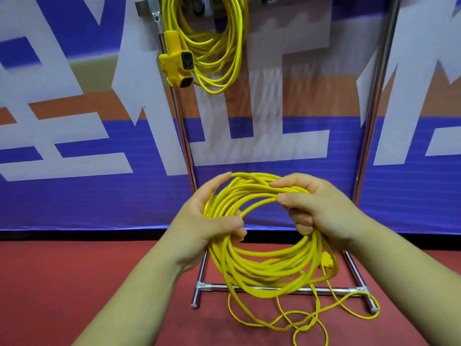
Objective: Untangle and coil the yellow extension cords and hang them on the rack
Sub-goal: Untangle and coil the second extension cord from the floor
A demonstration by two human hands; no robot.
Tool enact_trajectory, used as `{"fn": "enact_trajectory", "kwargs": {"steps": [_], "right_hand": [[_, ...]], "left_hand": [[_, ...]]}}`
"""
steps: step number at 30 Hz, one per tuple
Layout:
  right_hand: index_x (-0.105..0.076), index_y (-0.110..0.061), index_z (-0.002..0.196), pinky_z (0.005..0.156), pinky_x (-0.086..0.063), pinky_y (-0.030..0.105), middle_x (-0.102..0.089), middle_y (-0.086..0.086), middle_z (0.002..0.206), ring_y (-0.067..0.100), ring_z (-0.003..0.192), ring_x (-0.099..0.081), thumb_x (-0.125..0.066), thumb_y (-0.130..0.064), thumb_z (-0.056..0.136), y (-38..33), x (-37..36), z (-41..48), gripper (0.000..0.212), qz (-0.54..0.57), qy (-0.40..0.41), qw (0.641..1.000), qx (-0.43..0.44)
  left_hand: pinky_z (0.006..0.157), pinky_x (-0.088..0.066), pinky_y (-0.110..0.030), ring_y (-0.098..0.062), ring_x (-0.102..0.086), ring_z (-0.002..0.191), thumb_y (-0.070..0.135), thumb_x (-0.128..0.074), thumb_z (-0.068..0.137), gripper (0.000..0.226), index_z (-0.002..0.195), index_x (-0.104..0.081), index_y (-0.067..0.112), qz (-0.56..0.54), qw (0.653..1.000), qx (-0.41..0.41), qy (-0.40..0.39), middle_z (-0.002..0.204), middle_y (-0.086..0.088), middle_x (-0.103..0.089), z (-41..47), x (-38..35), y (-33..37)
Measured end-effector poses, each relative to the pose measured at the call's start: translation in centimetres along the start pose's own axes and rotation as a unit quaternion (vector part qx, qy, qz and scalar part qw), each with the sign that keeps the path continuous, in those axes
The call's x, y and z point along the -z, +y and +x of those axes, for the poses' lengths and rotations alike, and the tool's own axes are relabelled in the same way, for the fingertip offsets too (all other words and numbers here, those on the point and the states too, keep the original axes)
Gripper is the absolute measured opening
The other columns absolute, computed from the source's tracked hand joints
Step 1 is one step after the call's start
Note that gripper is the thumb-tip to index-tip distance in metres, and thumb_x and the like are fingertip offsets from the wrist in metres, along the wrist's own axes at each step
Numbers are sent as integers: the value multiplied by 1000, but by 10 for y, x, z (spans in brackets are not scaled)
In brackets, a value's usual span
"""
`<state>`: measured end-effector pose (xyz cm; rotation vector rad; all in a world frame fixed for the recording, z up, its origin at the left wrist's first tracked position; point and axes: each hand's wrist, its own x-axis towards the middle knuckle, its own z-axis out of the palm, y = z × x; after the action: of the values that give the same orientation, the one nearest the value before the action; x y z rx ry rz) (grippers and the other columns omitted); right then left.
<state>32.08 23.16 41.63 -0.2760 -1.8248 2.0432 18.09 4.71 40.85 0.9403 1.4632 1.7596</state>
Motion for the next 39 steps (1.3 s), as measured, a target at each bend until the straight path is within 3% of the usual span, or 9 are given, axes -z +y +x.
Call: {"fn": "enact_trajectory", "kwargs": {"steps": [7,12,16,19,23,27,31,33,39], "right_hand": [[-73,-21,99,41,-28,21,-54,6,66,13,42,-29,-62,0,91,5,5,-1,25,2,-4,1000,-3],[-73,-22,102,43,-29,23,-53,8,65,15,43,-30,-62,0,91,11,7,-1,27,-14,-4,1000,18],[-74,-23,102,43,-30,25,-50,9,62,15,42,-31,-63,0,91,15,8,-2,28,-22,-16,999,31],[-74,-22,103,44,-30,25,-51,10,65,15,42,-31,-63,0,91,16,9,-2,28,-14,-12,999,32],[-74,-23,102,43,-30,23,-51,8,64,14,42,-31,-62,0,91,16,9,-1,27,-10,-20,1000,20],[-74,-23,102,43,-29,24,-43,17,72,16,44,-29,-63,-2,90,18,11,-3,26,-27,-44,999,3],[-72,-21,104,43,-30,23,-44,11,61,14,43,-29,-62,-1,91,18,12,-4,25,-34,-76,996,-10],[-70,-19,105,42,-30,22,-48,0,55,12,42,-30,-61,-1,91,17,12,-5,25,-29,-86,996,-12],[-72,-27,106,44,-36,25,-37,12,59,14,43,-33,-77,-13,81,18,13,-7,29,-34,-104,994,9]], "left_hand": [[64,-57,-39,-28,-67,66,-2,-82,76,117,150,-13,57,133,989,-4,64,89,-17,-73,-3,-5,-4],[92,-56,-32,-2,-66,111,26,-97,54,115,150,-34,37,231,969,-9,91,124,18,-68,2,-3,-11],[81,-59,-37,-13,-73,88,6,-92,66,69,120,-57,33,256,959,-35,113,99,8,-76,3,-6,-16],[86,-58,-31,-8,-71,100,4,-91,67,86,135,-48,35,225,967,-42,111,109,13,-73,3,-5,-18],[88,-59,-35,-9,-69,101,35,-96,53,122,148,-21,51,285,951,-18,122,121,10,-61,2,1,-15],[82,-60,-41,-12,-72,89,24,-96,58,98,136,-41,45,330,941,-44,63,109,7,-65,1,2,-14],[80,-53,-19,-3,-70,97,4,-89,69,108,147,-27,45,303,952,-42,33,110,12,-71,-4,-1,-12],[78,-57,-26,-15,-72,94,-4,-83,75,109,151,-21,44,273,961,-47,15,112,9,-71,-6,-2,-11],[71,-60,-43,-38,-72,80,-14,-72,80,87,142,-42,38,185,981,-63,21,97,-10,-70,-4,-2,-6]]}}
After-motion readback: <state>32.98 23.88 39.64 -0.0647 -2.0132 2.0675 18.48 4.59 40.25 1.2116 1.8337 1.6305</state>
